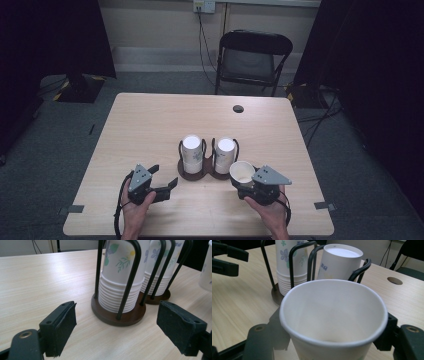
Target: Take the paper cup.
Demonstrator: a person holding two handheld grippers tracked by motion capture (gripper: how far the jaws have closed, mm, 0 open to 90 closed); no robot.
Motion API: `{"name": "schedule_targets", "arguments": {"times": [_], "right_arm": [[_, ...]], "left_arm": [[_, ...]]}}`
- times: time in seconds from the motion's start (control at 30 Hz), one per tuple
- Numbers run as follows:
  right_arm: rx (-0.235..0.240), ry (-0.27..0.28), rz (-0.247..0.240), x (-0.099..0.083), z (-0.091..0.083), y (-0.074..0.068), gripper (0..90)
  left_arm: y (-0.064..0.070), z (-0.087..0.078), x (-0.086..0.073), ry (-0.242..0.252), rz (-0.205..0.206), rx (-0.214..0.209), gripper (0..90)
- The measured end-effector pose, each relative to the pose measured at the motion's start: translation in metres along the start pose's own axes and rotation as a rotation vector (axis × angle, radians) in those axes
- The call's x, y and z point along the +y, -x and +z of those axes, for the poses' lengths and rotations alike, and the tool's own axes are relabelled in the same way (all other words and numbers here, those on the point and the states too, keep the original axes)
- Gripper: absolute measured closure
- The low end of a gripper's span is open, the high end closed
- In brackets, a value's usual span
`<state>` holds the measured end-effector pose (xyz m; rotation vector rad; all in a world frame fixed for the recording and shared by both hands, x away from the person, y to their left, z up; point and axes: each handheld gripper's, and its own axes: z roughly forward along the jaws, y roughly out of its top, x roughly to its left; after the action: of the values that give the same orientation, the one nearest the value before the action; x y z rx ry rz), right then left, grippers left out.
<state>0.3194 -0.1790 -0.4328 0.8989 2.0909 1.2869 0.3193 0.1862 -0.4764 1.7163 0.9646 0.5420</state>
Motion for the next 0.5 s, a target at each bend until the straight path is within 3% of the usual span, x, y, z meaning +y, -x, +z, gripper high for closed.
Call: {"name": "schedule_targets", "arguments": {"times": [0.17, 0.27, 0.5], "right_arm": [[-0.039, -0.003, 0.026, 0.000, -0.001, 0.010, 30.9], [-0.069, -0.009, 0.017, 0.000, 0.001, 0.015, 30.9], [-0.120, 0.015, 0.075, 0.005, 0.007, 0.034, 30.9]], "left_arm": [[-0.001, 0.000, -0.006, -0.004, -0.002, 0.009, 15.6], [-0.001, -0.001, -0.009, 0.003, 0.001, 0.010, 15.6], [0.000, -0.001, -0.018, -0.003, -0.003, 0.020, 15.6]]}}
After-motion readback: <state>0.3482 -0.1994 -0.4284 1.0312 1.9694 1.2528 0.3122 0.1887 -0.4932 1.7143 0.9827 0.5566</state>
